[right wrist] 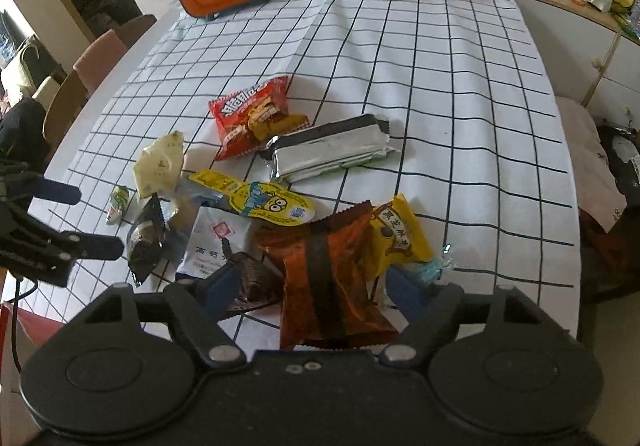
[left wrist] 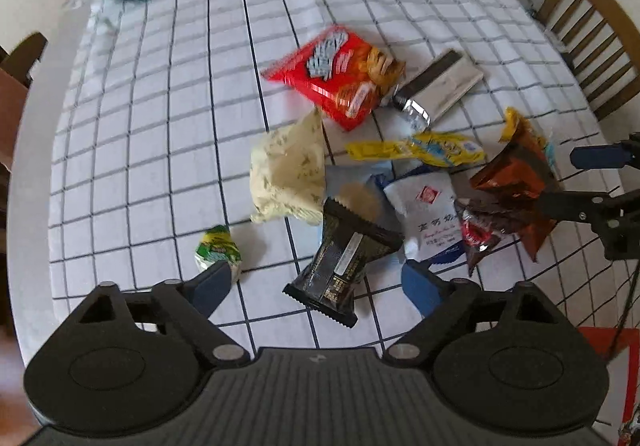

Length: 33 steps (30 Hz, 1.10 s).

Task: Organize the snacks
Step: 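Grasp the dark chocolate bar with the left tool while the right tool grasps the orange-brown bag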

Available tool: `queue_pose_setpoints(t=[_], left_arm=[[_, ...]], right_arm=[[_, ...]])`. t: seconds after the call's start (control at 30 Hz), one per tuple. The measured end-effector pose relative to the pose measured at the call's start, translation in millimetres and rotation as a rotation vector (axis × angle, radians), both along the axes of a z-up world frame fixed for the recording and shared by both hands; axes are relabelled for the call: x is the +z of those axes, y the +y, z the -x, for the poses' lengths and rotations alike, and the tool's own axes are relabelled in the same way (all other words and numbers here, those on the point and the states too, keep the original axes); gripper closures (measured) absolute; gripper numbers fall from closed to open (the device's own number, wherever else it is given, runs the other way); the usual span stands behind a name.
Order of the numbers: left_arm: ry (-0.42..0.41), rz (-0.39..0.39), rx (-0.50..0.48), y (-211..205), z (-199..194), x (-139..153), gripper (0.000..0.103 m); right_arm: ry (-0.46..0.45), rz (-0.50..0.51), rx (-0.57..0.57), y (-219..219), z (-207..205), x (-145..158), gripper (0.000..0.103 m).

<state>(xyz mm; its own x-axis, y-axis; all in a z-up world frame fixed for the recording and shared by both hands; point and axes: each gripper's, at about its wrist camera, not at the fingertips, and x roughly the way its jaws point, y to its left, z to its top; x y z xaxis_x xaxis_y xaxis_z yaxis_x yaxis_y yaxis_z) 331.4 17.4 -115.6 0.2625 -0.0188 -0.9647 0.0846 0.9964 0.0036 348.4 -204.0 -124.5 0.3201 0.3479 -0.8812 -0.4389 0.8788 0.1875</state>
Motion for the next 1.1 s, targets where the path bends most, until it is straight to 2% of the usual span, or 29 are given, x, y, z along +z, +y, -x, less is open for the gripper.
queue_pose_setpoints(t=[0.13, 0.2, 0.3, 0.5, 0.67, 0.87, 1.1], left_arm=[[0.049, 0.009, -0.009, -2.6, -6.7, -17.0, 0.023], [0.074, 0.015, -0.004, -3.3, -10.3, -25.5, 0.032], [0.101, 0.016, -0.002, -5.2, -14.9, -36.3, 0.037], [0.115, 0.025, -0.004, -9.3, -17.3, -45.3, 0.056], [0.107, 0.044, -0.007, -8.0, -17.0, -43.3, 0.065], [0.086, 0.057, -0.002, -3.5, -11.1, -39.1, 0.070], [0.046, 0.088, 0.040, 7.4, -9.8, -29.7, 0.071]], right_arm=[[0.016, 0.009, 0.003, 2.7, -3.7, -10.7, 0.027], [0.022, 0.007, -0.001, 3.6, -6.1, -14.8, 0.028], [0.028, 0.007, 0.001, 6.6, -8.7, -19.6, 0.031], [0.034, 0.023, 0.012, 10.0, -9.5, -29.2, 0.046], [0.013, 0.012, 0.008, 6.9, -7.4, -27.8, 0.059], [-0.001, 0.008, 0.000, 7.6, -4.9, -22.8, 0.065], [-0.006, -0.019, -0.013, 3.9, 0.4, -12.1, 0.067]])
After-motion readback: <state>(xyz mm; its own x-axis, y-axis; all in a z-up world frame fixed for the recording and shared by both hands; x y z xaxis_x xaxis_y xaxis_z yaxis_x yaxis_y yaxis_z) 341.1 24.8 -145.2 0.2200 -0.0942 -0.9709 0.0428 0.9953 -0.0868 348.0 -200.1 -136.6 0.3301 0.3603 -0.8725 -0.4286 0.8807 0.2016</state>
